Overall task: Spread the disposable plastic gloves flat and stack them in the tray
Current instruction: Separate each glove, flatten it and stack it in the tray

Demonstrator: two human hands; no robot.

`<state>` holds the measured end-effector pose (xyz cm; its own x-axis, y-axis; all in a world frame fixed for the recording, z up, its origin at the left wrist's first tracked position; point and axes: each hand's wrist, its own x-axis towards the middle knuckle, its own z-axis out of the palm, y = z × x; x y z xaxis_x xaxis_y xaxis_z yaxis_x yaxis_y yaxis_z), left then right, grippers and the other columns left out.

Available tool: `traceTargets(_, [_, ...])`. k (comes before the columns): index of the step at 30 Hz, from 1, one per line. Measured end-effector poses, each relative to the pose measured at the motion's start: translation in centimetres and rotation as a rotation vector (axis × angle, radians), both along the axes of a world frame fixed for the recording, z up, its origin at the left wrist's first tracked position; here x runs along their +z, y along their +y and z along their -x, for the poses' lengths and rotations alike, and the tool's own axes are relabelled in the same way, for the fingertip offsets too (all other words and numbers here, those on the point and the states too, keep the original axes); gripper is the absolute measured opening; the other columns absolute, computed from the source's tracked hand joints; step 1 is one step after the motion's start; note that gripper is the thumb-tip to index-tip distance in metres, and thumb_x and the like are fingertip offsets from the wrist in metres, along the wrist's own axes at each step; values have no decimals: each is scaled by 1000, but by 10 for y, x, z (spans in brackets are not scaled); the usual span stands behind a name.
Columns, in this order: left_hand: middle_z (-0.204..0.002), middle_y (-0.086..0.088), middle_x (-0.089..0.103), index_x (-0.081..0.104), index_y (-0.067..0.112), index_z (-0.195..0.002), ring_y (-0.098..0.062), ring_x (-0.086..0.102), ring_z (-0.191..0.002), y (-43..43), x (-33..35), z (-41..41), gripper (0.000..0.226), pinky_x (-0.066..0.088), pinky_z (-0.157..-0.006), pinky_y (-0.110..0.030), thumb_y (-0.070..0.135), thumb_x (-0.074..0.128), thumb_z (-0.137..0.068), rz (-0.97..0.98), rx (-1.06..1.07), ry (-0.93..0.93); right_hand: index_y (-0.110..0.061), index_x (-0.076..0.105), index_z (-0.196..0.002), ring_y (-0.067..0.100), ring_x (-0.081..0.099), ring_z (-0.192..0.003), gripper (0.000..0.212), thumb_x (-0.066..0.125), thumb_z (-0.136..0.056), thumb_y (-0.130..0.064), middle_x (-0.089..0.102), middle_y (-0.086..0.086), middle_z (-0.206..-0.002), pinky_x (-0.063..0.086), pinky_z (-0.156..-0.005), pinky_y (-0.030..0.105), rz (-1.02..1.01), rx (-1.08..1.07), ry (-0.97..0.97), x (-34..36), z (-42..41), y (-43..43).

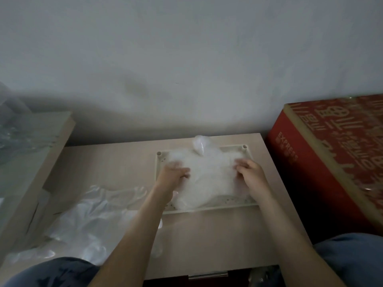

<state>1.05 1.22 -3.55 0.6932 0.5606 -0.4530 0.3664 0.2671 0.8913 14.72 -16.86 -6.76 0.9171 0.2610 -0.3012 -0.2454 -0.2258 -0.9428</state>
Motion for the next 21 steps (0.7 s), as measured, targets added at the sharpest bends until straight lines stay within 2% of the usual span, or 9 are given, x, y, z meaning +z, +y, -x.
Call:
traceTargets(2, [-74, -9, 61, 59, 9, -79, -16, 59, -61, 3, -7, -2, 11, 44, -55, -26, 5, 59, -89, -4, 53, 37, -3, 66, -103, 10, 53, -64, 18, 55, -90, 2, 61, 3, -78, 42, -50, 8, 27, -33, -18, -4, 0, -1])
traceTargets(5, [-79, -9, 66, 61, 13, -87, -19, 63, -68, 7, -7, -5, 20, 48, -60, -27, 28, 51, -97, 47, 72, 79, -1, 65, -97, 9, 50, -58, 13, 54, -90, 1, 57, 4, -73, 40, -46, 8, 28, -53, -64, -5, 2, 0])
traceTargets(8, [-78, -5, 68, 66, 9, -87, -18, 60, -69, 7, -8, -6, 36, 45, -60, -25, 45, 63, -87, -94, -141, 217, -4, 64, -93, 10, 49, -54, 12, 52, -92, -1, 57, 4, -71, 40, -44, 11, 16, -60, -99, -2, 4, 2])
traceTargets(10, [-65, -3, 58, 64, 7, -73, -15, 49, -56, 3, -9, -6, 30, 37, -51, -21, 33, 69, -85, -166, -257, 250, -10, 63, -90, 11, 49, -50, 14, 51, -93, -4, 57, 4, -72, 41, -44, 14, 17, -39, -119, 0, 6, 2])
traceTargets(13, [-56, -2, 47, 54, 10, -61, -14, 43, -49, 2, -14, -8, 29, 36, -45, -18, 15, 69, -85, -139, -235, 224, -15, 61, -88, 10, 49, -46, 17, 48, -94, -7, 61, 4, -79, 41, -43, 18, 17, -12, -157, 2, 8, 2])
traceTargets(16, [-59, -3, 53, 60, 7, -67, -17, 49, -54, 5, -15, -10, 22, 50, -63, -31, 14, 69, -85, -98, -180, 198, -14, 61, -92, 8, 48, -43, 16, 47, -94, -6, 62, 4, -84, 39, -41, 19, 8, -34, -188, 5, 9, 0])
traceTargets(18, [-62, -4, 55, 66, 6, -73, -18, 49, -58, 6, -12, -10, 15, 53, -77, -38, 14, 70, -85, -75, -154, 189, -11, 61, -95, 7, 46, -41, 15, 47, -94, -6, 63, 5, -87, 38, -40, 19, -2, -62, -202, 7, 9, -1])
traceTargets(21, [-60, -3, 50, 64, 6, -70, -18, 44, -58, 9, -11, -10, 18, 50, -79, -40, 14, 69, -85, -61, -129, 180, -9, 61, -96, 6, 42, -39, 14, 47, -94, -7, 64, 5, -88, 36, -39, 20, -20, -98, -216, 7, 8, -2])
